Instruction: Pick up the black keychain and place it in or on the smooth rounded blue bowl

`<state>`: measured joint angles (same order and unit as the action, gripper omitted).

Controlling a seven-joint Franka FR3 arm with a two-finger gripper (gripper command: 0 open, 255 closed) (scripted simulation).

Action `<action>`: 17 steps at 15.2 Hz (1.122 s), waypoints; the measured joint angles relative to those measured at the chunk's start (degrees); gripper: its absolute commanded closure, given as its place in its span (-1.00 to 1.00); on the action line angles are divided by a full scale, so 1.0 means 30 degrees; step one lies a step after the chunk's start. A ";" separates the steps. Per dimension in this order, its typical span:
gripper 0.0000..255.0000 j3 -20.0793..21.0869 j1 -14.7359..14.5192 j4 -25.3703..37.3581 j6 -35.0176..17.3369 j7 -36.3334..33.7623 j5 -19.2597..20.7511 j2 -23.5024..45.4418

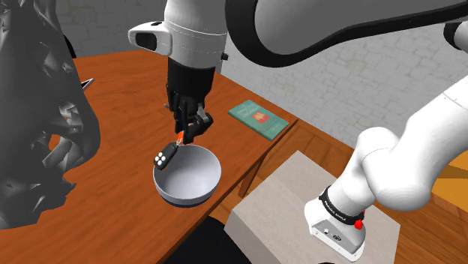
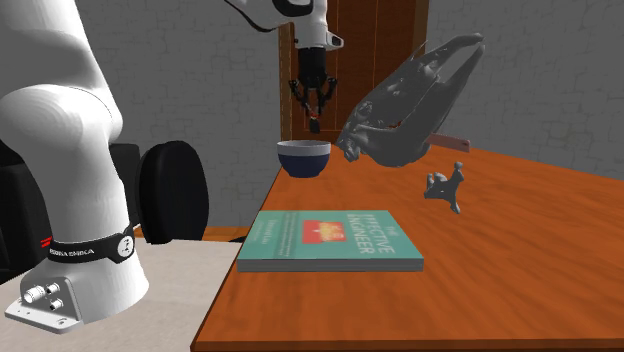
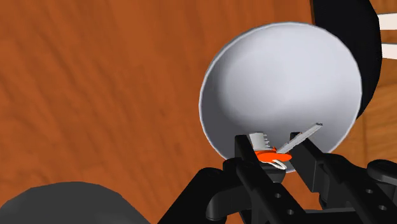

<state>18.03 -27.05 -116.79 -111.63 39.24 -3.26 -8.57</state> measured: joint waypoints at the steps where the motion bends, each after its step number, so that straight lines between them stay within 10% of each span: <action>1: 1.00 0.0030 -0.0120 -0.0907 -0.0025 -0.0006 -0.0303 -0.0924; 17: 1.00 0.0199 -0.0207 -0.4496 -0.3795 0.0017 -0.0403 -0.0734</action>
<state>18.62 -27.67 -130.28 -123.01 39.29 -4.47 -10.77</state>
